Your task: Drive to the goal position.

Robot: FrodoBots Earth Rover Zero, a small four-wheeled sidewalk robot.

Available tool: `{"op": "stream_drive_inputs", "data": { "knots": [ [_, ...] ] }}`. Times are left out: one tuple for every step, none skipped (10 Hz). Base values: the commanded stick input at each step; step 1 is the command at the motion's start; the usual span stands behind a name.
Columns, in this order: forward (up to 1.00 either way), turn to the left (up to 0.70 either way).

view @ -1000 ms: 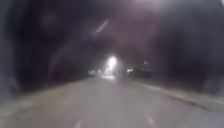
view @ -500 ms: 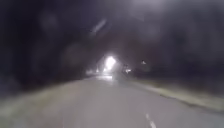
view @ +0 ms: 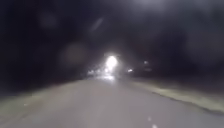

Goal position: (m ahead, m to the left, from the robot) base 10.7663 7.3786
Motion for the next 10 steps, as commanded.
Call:
{"op": "stream_drive_inputs", "data": {
  "knots": [
    [1.00,0.21],
    [1.00,0.20],
    [1.00,0.15],
    [1.00,0.11],
    [1.00,0.11],
    [1.00,0.11],
    [1.00,0.11],
    [1.00,0.11],
    [1.00,0.11],
    [1.00,0.12]
  ]
}}
